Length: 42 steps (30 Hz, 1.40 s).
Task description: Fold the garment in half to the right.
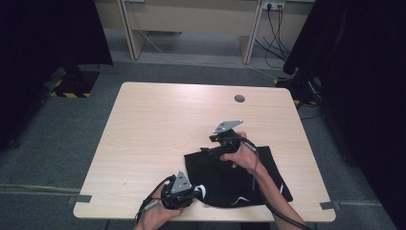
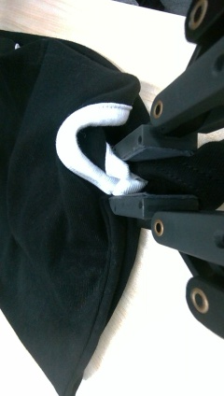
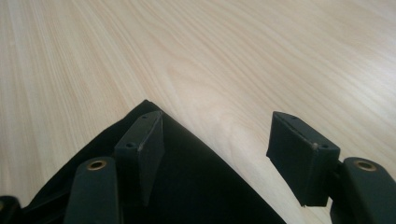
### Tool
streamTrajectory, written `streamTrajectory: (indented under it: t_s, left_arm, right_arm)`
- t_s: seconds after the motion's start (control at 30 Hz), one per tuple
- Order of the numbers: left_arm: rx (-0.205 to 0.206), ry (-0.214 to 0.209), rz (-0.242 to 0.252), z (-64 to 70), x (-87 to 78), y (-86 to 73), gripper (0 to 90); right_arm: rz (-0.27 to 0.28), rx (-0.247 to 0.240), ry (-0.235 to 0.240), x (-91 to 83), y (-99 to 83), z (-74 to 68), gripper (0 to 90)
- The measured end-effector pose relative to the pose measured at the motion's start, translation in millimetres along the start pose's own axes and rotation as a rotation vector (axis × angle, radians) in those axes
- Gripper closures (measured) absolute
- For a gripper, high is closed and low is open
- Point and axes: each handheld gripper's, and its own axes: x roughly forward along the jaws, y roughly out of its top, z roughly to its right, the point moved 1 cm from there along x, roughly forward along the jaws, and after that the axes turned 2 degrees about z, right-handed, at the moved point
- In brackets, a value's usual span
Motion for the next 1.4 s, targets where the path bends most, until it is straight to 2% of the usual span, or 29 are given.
streamTrajectory:
  t_s: [0.03, 0.2, 0.3, 0.33, 0.37, 0.4, 0.43, 0.5, 0.53, 0.7, 0.9, 0.93, 1.0, 1.03, 1.07, 1.1, 1.17, 1.3, 1.4]
  left_arm:
    - [0.016, 0.004, 0.007, -0.6, -0.1, 0.5, 74.2]
    - [0.008, 0.009, 0.002, -1.3, -0.7, 0.0, 74.1]
    - [0.0, -0.002, 0.002, -1.8, -0.5, 0.0, 74.1]
    - [-0.008, 0.101, 0.002, -2.0, -3.1, -0.2, 74.1]
    - [0.021, 0.09, 0.003, -4.1, -2.7, 0.3, 74.1]
    - [0.047, 0.035, 0.003, -5.2, -1.5, 0.9, 74.1]
    - [0.067, 0.022, 0.002, -6.8, -1.2, 1.6, 74.1]
    - [0.052, 0.022, 0.003, -6.5, -1.0, 1.3, 74.1]
    - [-0.008, -0.009, 0.003, -1.7, -0.3, -0.1, 74.1]
    - [-0.008, -0.007, 0.003, -2.0, -0.2, -0.1, 74.1]
    - [-0.007, -0.005, 0.0, -3.2, -1.0, -0.1, 74.1]
    - [-0.007, -0.006, -0.001, -3.5, -1.1, -0.1, 74.1]
    - [-0.004, -0.001, -0.003, -4.3, -1.3, 0.0, 74.1]
    - [-0.006, 0.003, -0.003, -4.7, -1.5, 0.0, 74.1]
    - [-0.006, 0.006, -0.003, -5.1, -1.8, 0.0, 74.1]
    - [-0.006, 0.006, -0.003, -5.1, -1.8, 0.0, 74.2]
    - [0.003, 0.011, -0.006, -5.6, -2.3, 1.2, 74.7]
    - [0.007, 0.011, -0.002, -9.4, -8.0, 4.0, 75.5]
    - [0.0, 0.01, 0.019, -12.9, -14.9, 9.1, 76.2]
  right_arm:
    - [-0.006, -0.004, 0.004, 4.0, 1.5, -0.6, 36.4]
    - [-0.04, -0.016, 0.012, 21.5, 7.4, -5.3, 36.4]
    - [-0.038, -0.018, 0.021, 27.9, 10.4, -6.2, 36.4]
    - [-0.04, -0.014, 0.019, 29.3, 11.1, -6.4, 36.5]
    - [-0.044, -0.011, 0.019, 30.7, 11.7, -6.5, 36.5]
    - [-0.046, -0.015, 0.019, 32.2, 12.4, -6.5, 36.5]
    - [-0.049, -0.016, 0.018, 33.3, 13.3, -6.6, 36.5]
    - [-0.048, -0.015, 0.019, 35.8, 15.4, -7.3, 36.6]
    - [-0.046, -0.02, 0.021, 37.8, 16.4, -7.9, 36.6]
    - [-0.054, -0.037, 0.043, 48.7, 22.8, -15.2, 36.7]
    - [-0.116, -0.074, 0.077, 65.0, 20.4, -29.2, 41.0]
    - [-0.135, -0.081, 0.08, 67.6, 18.6, -30.7, 42.8]
    - [-0.17, -0.087, 0.079, 71.9, 14.5, -32.4, 54.0]
    - [-0.145, -0.099, 0.08, 72.5, 13.0, -33.0, 62.9]
    - [-0.143, -0.093, 0.098, 71.8, 12.6, -33.4, 72.4]
    - [-0.143, -0.093, 0.098, 71.8, 12.6, -33.4, 72.4]
    - [-0.157, -0.115, 0.117, 70.0, 13.0, -34.7, 83.9]
    - [-0.101, -0.094, 0.151, 62.0, 20.4, -33.1, 86.0]
    - [-0.07, -0.093, 0.156, 54.8, 27.3, -32.0, 86.1]
